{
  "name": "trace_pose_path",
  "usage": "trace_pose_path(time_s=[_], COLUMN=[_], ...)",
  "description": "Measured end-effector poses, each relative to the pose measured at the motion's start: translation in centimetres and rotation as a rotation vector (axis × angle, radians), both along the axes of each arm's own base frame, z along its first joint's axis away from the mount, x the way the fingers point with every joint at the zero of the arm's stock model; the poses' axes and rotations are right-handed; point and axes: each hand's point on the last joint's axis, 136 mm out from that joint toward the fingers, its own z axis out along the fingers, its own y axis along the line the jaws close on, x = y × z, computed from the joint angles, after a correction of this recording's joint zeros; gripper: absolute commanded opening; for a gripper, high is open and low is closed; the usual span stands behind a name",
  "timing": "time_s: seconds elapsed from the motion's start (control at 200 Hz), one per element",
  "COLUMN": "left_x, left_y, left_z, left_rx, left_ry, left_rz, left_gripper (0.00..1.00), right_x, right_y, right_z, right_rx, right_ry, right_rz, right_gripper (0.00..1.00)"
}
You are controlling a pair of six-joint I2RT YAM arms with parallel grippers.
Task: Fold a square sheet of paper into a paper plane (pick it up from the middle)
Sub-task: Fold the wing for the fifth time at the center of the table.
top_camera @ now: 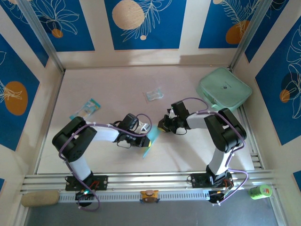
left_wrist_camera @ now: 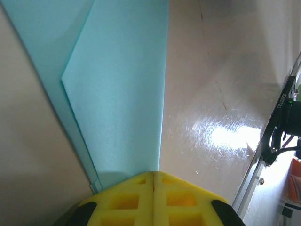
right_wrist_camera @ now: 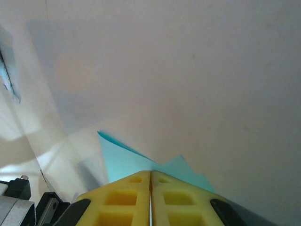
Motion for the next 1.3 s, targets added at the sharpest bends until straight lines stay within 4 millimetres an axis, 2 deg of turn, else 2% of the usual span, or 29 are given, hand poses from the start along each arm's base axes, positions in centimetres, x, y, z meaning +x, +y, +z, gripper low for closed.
trace_pose_path(time_s=[0.31,0.515,0.605,0.675,0.815,0.945,1.04,1.14,1.3], left_x=[0.0,0.0,0.0,-0.1,0.0,0.0,0.0,0.0,0.0], left_y=[0.0,0.0,0.0,0.0,0.0,0.0,0.0,0.0,0.0], left_z=[0.0,0.0,0.0,-0.1,0.0,0.0,-0.1,0.0,0.0], left_rx=[0.001,0.001,-0.001,-0.001,-0.003,-0.005,-0.005,-0.008,-0.009], left_ry=[0.003,0.004,0.003,0.002,0.002,0.0,0.0,-0.003,-0.004], left_rz=[0.002,0.002,0.002,0.002,0.004,0.004,0.004,0.005,0.005], left_gripper=[0.0,0.0,0.0,0.0,0.0,0.0,0.0,0.0,0.0], right_x=[1.1,2.0,2.4,2.5,1.9,-0.1,-2.2,-4.4,-6.3], right_y=[-1.3,-3.0,-4.0,-4.1,-2.5,0.2,2.5,4.0,4.0], right_z=[0.0,0.2,1.1,2.6,5.2,5.3,4.6,3.1,0.2], right_rx=[-0.002,-0.03,-0.052,-0.052,-0.024,-0.006,0.003,0.001,-0.034], right_ry=[-0.007,-0.027,-0.052,-0.091,-0.162,-0.159,-0.137,-0.094,-0.013], right_rz=[-0.038,-0.074,-0.097,-0.098,-0.054,0.034,0.105,0.154,0.155], right_gripper=[0.09,0.11,0.12,0.13,0.13,0.09,0.08,0.05,0.03])
